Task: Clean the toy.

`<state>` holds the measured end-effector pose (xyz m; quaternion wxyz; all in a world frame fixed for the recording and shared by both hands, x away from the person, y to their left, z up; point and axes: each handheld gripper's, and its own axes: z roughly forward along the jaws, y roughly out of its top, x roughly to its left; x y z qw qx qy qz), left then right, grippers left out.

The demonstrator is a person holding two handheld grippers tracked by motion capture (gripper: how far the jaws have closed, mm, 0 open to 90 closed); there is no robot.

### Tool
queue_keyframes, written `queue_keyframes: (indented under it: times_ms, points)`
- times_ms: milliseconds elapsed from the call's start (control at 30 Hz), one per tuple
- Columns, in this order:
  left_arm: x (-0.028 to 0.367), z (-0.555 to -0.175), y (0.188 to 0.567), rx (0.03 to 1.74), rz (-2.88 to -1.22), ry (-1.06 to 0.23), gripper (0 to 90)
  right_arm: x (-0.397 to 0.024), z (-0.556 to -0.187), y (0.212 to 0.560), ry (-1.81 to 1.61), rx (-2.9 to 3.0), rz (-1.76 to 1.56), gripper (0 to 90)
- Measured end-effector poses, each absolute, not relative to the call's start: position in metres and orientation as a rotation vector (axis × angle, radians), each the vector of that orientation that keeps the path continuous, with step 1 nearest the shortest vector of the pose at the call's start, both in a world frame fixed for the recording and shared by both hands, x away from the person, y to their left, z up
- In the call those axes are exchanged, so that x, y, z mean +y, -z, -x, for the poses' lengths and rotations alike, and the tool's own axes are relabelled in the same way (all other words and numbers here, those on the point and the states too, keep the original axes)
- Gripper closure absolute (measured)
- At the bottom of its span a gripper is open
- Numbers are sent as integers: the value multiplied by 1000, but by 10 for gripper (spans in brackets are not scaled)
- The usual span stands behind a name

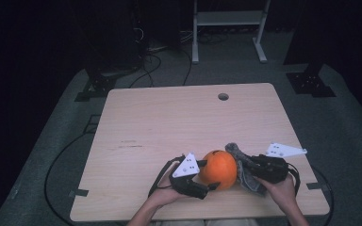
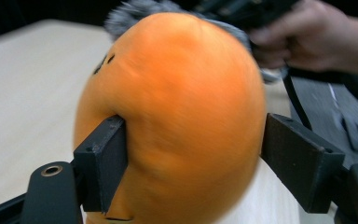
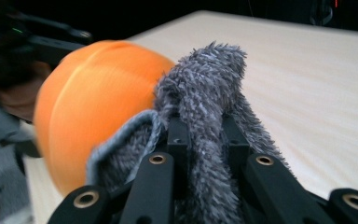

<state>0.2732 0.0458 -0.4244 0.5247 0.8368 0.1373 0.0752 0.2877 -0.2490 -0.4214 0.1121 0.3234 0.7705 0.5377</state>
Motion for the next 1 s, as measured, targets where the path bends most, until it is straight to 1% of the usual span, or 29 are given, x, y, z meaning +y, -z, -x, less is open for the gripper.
queue_keyframes:
  times_ms: [33, 67, 167, 200, 233, 300, 333, 400, 433, 500, 533, 667, 767, 833, 900, 967, 1000]
  points:
    - [45, -272, 428, 321, -2022, -177, 235, -247, -290, 424, -1557, 2274, -961, 775]
    - [45, -271, 431, 317, -2026, -218, 234, -245, -292, 428, -1534, 2288, -973, 775]
    - [41, -273, 435, 377, -2023, -383, 163, -246, -299, 432, -1603, 2292, -1000, 775]
    - [40, -275, 437, 387, -2021, -407, 116, -245, -300, 432, -1609, 2298, -996, 775]
    - [40, -278, 440, 402, -2019, -419, 90, -244, -300, 432, -1613, 2303, -993, 774]
    - [42, -281, 445, 406, -2000, -404, 65, -240, -300, 432, -1605, 2306, -969, 775]
    - [43, -282, 446, 402, -1996, -405, 67, -239, -300, 432, -1602, 2306, -968, 774]
    - [44, -279, 446, 391, -1977, -438, 155, -239, -301, 432, -1602, 2304, -971, 774]
    - [44, -277, 445, 391, -1967, -452, 219, -240, -301, 432, -1602, 2297, -975, 774]
    - [45, -276, 442, 412, -1956, -442, 279, -243, -300, 430, -1605, 2275, -969, 774]
    - [47, -278, 439, 435, -1952, -420, 292, -244, -299, 428, -1612, 2258, -967, 775]
    - [54, -280, 433, 501, -1938, -389, 306, -246, -285, 410, -1678, 2168, -874, 775]
    - [56, -280, 430, 535, -1913, -325, 310, -233, -272, 397, -1728, 2182, -727, 775]
    - [53, -277, 428, 540, -1918, -279, 308, -223, -270, 397, -1682, 2234, -689, 775]
    - [51, -275, 430, 515, -1964, -290, 269, -219, -273, 402, -1629, 2262, -694, 773]
    - [54, -277, 432, 486, -1958, -262, 238, -224, -277, 408, -1648, 2290, -706, 772]
    - [56, -279, 432, 468, -1954, -272, 208, -226, -277, 409, -1656, 2290, -716, 772]
